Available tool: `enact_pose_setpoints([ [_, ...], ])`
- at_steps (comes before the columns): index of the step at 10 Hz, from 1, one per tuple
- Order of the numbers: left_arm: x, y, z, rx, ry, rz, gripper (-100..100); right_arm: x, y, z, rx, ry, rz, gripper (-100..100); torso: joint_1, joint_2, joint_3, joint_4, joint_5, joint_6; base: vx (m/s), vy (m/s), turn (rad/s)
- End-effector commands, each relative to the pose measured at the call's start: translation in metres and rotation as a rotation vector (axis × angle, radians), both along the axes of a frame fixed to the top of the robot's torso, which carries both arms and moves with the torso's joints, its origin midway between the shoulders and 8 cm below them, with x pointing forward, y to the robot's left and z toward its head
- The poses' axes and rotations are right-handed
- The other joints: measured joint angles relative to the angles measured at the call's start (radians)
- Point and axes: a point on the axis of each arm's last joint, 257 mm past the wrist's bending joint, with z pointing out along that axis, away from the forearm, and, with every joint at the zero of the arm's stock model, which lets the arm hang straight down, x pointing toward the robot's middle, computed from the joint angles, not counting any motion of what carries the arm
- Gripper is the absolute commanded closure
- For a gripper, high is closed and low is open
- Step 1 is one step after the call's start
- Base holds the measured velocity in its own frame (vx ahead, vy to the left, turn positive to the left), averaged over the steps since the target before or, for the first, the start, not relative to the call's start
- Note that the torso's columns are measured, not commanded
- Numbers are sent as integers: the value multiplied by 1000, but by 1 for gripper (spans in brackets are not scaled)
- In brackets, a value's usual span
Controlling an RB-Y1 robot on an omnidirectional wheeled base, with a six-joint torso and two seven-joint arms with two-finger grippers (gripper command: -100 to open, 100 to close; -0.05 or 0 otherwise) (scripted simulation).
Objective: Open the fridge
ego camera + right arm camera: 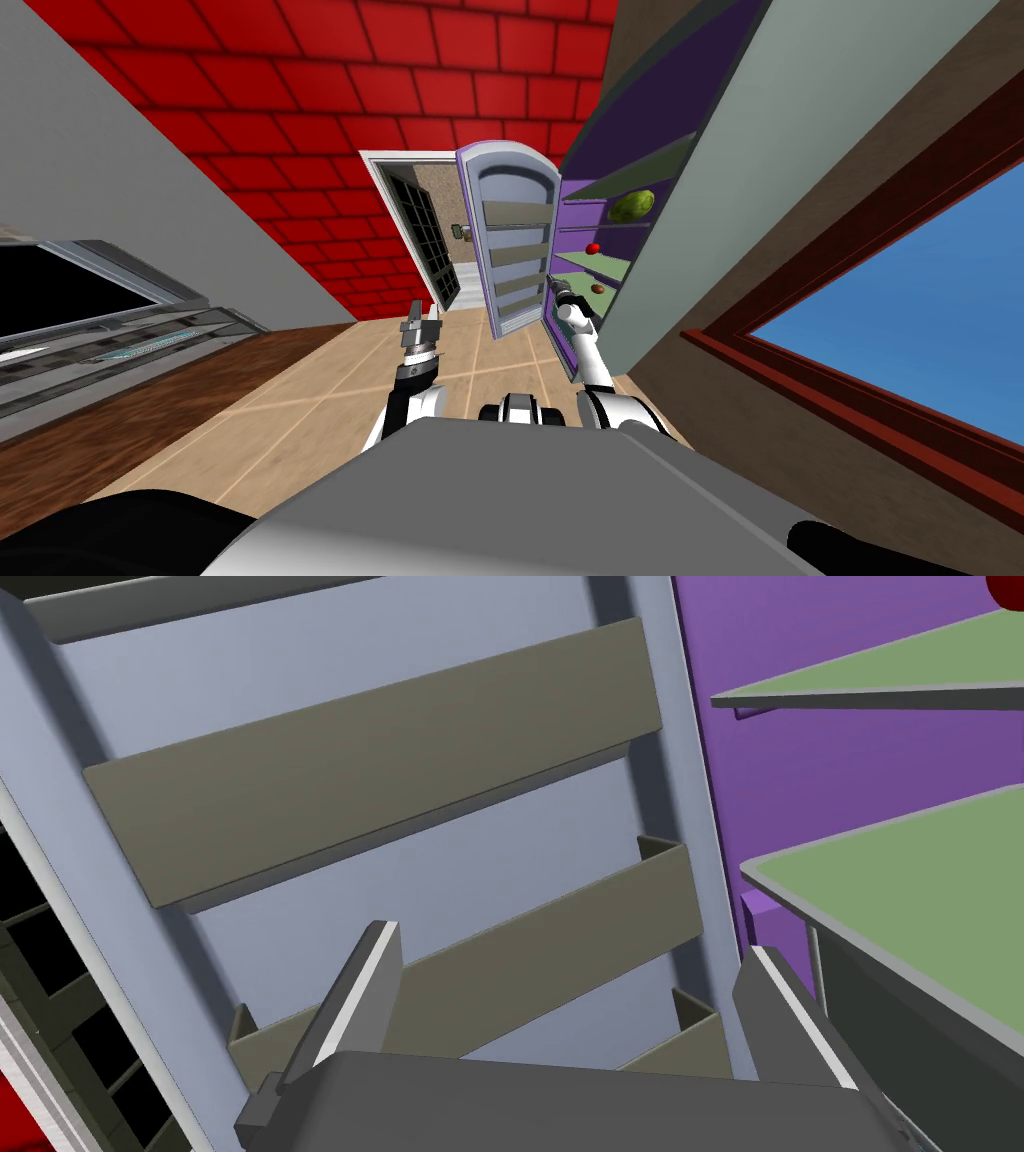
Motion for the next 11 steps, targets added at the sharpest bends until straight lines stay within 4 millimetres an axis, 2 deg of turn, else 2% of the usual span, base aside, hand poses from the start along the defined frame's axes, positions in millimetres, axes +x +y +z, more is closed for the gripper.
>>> enact_pose_setpoints([
  [1, 0, 0, 0, 0, 0, 0, 0, 5, -4, 16, 0, 0, 16, -100, 1, 0, 0, 0, 0, 0, 4, 58, -75],
  [8, 0, 0, 0, 0, 0, 0, 0, 13, -14, 55, 0, 0, 49, -100, 0, 0, 0, 0, 0, 0, -4, 50, -48],
  [9, 0, 0, 0, 0, 0, 0, 0, 12, -14, 53, -1, -2, 45, -100, 0, 0, 0, 0, 0, 0, 1, 18, -9],
  [10, 0, 0, 0, 0, 0, 0, 0, 13, -14, 53, 0, 0, 46, 0, -1, 0, 0, 0, 0, 0, 0, 0, 0],
  [11, 0, 0, 0, 0, 0, 0, 0, 13, -14, 53, 0, 0, 46, 0, -1, 1, 0, 0, 0, 0, 0, 0, 0],
])
